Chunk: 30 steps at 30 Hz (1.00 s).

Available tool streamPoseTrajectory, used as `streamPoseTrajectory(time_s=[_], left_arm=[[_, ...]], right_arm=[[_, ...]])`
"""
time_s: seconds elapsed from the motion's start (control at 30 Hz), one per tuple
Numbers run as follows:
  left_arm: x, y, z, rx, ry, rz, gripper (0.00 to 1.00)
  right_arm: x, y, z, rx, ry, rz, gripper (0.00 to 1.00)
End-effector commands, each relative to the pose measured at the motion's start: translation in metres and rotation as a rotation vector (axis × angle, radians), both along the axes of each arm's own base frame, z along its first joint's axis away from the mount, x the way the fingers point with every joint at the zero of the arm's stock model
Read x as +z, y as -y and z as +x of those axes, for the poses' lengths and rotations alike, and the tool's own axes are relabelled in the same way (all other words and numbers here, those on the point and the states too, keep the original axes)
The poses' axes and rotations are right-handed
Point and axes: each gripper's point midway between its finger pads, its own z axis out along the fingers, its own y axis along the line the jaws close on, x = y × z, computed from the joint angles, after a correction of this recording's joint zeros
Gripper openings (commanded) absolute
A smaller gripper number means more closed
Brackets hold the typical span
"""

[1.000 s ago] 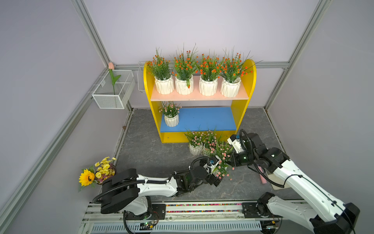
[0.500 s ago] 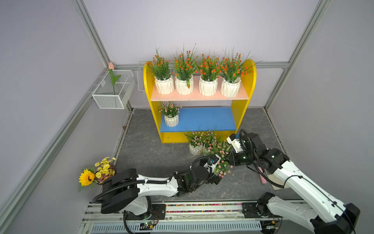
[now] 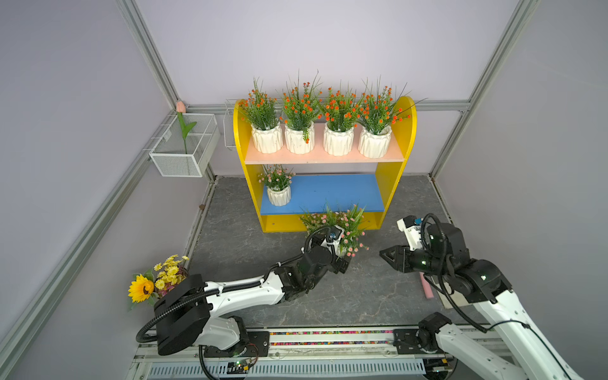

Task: Place the baby's breath potted plants on the rack by color
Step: Pick up the baby's breath potted plant from the center of the board, then place the baby's breath potted plant on the rack.

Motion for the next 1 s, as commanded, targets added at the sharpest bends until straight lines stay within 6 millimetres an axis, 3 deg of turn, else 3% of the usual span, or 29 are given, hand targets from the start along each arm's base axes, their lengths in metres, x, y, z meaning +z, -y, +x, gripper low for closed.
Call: streamPoseTrajectory(time_s=[0.0, 0.17, 0.3, 0.57, 0.97], left_arm=[[0.063, -0.009, 0.025, 0.068, 0.068, -0.125, 0.41], [0.086, -0.019, 0.069, 0.149, 0.090, -0.129, 0.42], [0.092, -0.022, 0.104, 0.192, 0.088, -0.125, 0.42], [0.086, -0.024, 0.163, 0.242, 0.078, -0.125, 0.41], [0.070, -0.035, 0.220, 0.386, 0.131, -0.111, 0.40]], right_arm=[[-0.006, 0.009, -0.003, -0.023, -0.010, -0.038, 0.34], [-0.014, 0.009, -0.004, -0.026, -0.025, -0.038, 0.34], [-0.017, 0.010, -0.005, -0.032, -0.031, -0.033, 0.34], [-0.019, 0.015, -0.010, -0.045, -0.034, -0.043, 0.34], [-0.025, 0.017, -0.016, -0.051, -0.045, -0.031, 0.34]])
